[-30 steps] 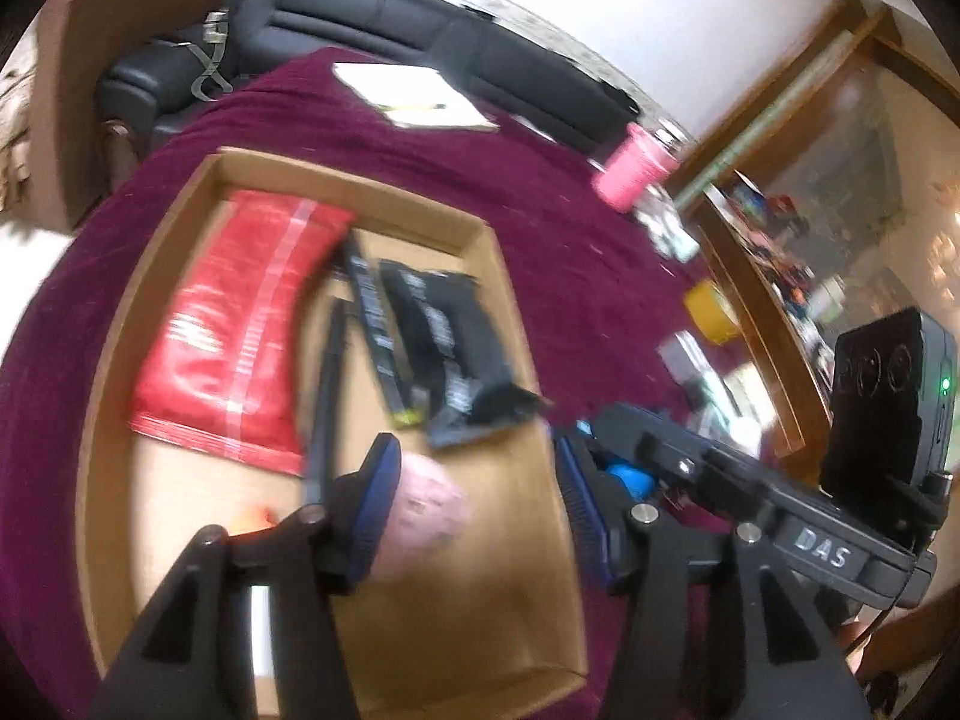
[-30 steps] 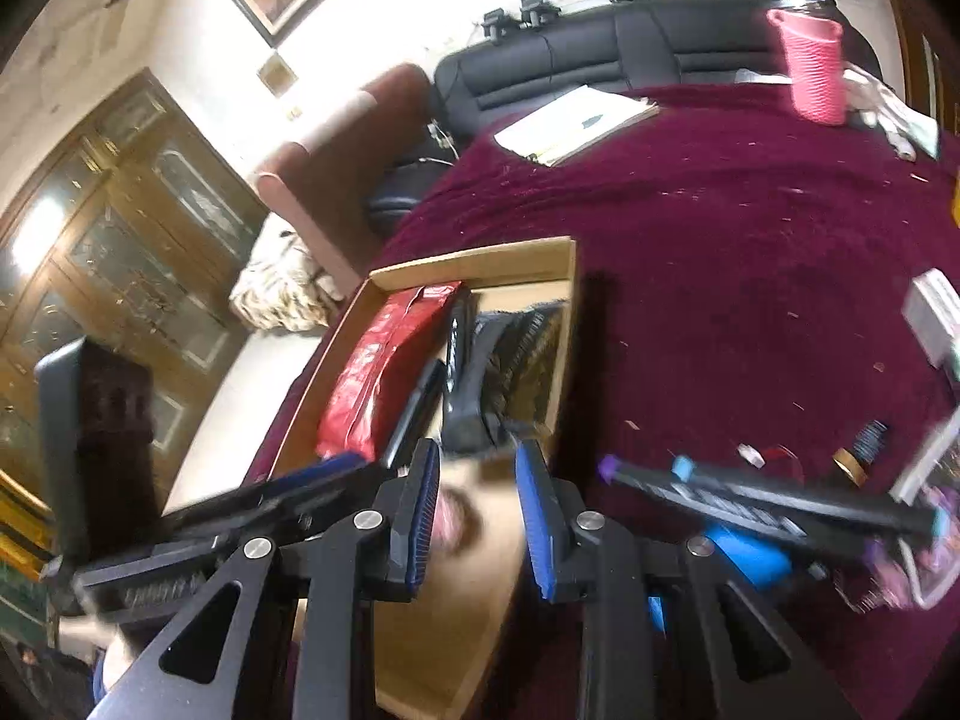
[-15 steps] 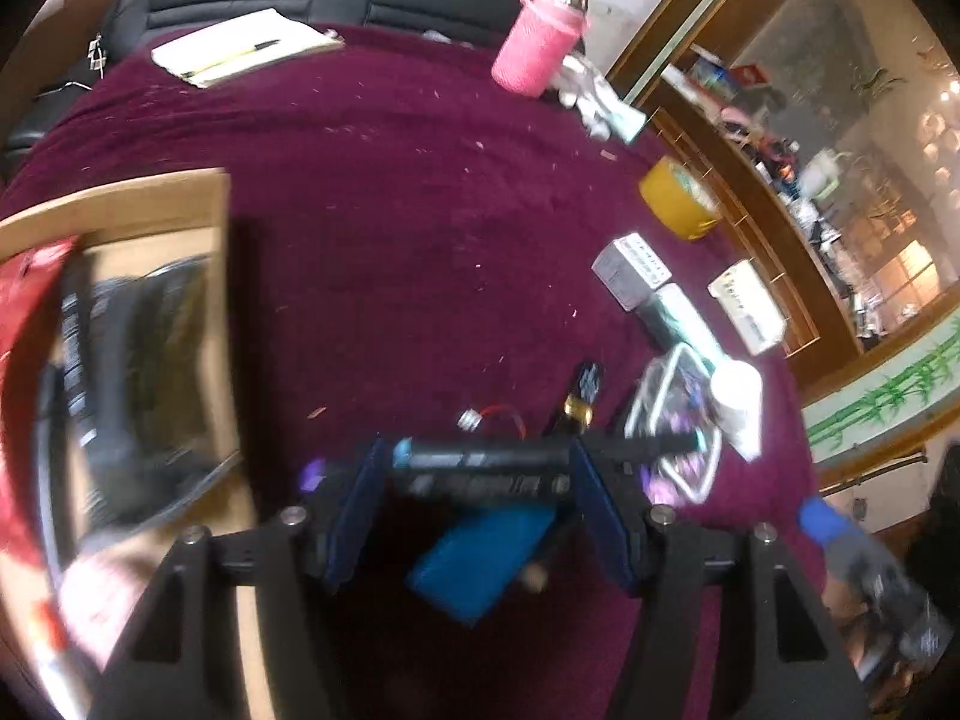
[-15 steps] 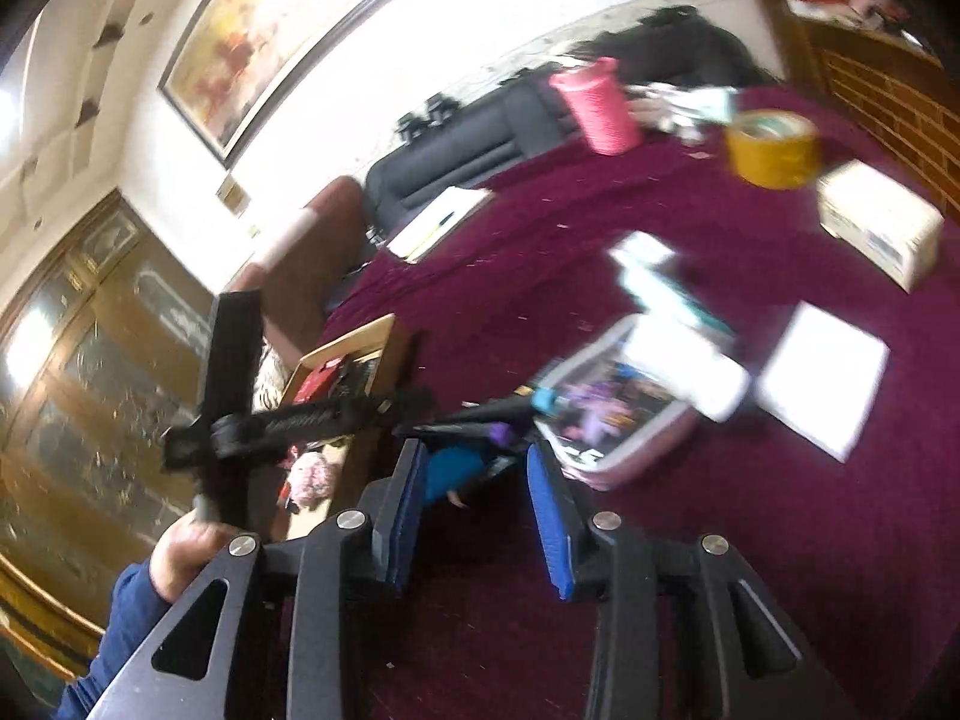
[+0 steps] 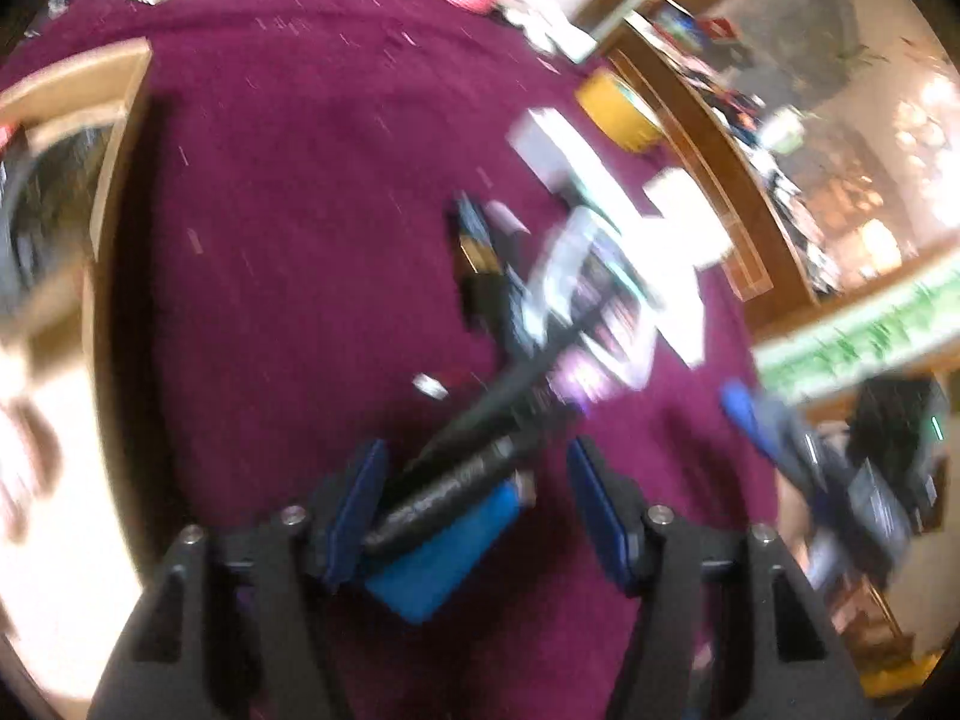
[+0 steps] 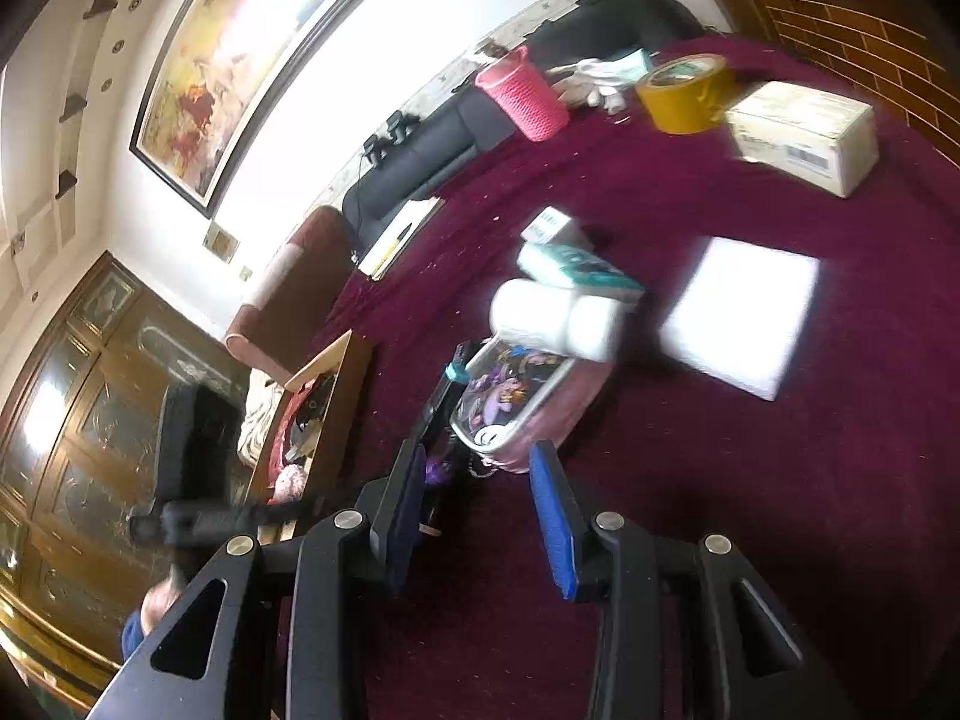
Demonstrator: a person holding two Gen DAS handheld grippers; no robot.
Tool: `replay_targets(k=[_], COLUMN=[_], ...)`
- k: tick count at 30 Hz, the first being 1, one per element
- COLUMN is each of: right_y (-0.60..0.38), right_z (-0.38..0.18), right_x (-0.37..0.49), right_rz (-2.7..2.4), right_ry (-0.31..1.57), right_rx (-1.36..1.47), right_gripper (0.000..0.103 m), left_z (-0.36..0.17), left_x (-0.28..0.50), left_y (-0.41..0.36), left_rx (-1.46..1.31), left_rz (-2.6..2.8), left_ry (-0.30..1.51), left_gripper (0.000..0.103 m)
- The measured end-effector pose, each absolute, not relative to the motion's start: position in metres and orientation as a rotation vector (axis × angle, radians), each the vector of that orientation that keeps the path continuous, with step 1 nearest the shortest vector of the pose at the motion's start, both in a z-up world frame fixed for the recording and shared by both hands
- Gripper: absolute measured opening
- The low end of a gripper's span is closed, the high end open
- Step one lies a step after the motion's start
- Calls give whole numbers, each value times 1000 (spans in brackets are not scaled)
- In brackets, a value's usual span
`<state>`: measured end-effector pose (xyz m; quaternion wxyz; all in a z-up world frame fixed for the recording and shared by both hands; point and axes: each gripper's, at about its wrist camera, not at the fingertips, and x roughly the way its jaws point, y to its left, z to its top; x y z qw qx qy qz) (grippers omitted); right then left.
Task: Organize objects
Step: 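Grasp two black markers with the left tool while the right moves toward the foam sheet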
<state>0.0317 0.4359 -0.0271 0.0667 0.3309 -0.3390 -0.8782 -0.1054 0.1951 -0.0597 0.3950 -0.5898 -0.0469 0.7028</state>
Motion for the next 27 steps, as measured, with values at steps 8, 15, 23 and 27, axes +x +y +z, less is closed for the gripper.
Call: replay_targets(k=[8,15,23,27], right_y=[445,448,443,446], right_z=[-29,-31,-34,-32], right_x=[51,57,59,60], right_rz=[-2692,-2722,-2714,-2724], right_ry=[-1009,-1015,-998,-994], right_rx=[992,985,1008,1010], right_gripper=[44,44,44,44], left_z=[-35,-27,-57,-63], left_x=[-50,-77,-105,-113], left_y=[163,174,232,219], left_rx=[-1334,-1308,-1378,-1384], left_rz=[1825,1960,1919,1931], left_ry=[-90,24,185,101], left_gripper=[62,61,28,26])
